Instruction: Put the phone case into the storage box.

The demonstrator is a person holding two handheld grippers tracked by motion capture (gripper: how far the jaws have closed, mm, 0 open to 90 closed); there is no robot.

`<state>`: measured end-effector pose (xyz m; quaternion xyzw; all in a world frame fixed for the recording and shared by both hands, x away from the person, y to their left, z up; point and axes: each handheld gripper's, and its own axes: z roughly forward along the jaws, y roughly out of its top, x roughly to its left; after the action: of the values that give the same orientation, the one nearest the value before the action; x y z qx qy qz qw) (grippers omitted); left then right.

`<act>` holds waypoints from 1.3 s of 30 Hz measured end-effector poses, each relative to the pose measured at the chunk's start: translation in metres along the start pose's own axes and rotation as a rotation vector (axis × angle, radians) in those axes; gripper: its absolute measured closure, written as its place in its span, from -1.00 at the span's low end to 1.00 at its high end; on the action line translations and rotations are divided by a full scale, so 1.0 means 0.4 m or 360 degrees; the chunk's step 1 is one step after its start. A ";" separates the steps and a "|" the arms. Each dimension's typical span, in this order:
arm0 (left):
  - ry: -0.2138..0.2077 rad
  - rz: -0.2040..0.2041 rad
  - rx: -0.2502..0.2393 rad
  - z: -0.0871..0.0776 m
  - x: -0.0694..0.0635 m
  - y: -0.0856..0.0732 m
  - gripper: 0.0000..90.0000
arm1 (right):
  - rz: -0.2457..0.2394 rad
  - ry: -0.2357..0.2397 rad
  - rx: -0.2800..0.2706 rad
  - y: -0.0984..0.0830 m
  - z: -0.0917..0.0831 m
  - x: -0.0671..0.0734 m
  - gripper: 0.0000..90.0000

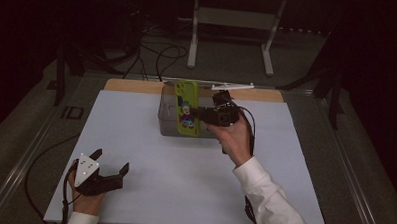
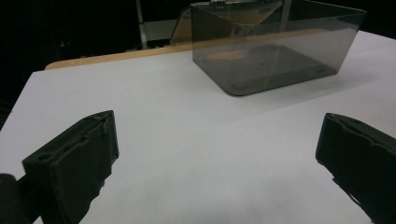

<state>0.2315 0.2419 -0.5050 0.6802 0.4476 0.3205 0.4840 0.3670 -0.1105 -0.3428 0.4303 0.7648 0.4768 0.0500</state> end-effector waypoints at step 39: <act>-0.0015 0.0038 0.0012 0.003 -0.006 0.000 -1.00 | 0.0113 -0.0239 0.0116 0.125 0.052 -0.062 0.73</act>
<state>0.2318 0.2392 -0.5052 0.6888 0.4384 0.3213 0.4798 0.4229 -0.1051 -0.3237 0.4933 0.7600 0.4166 0.0744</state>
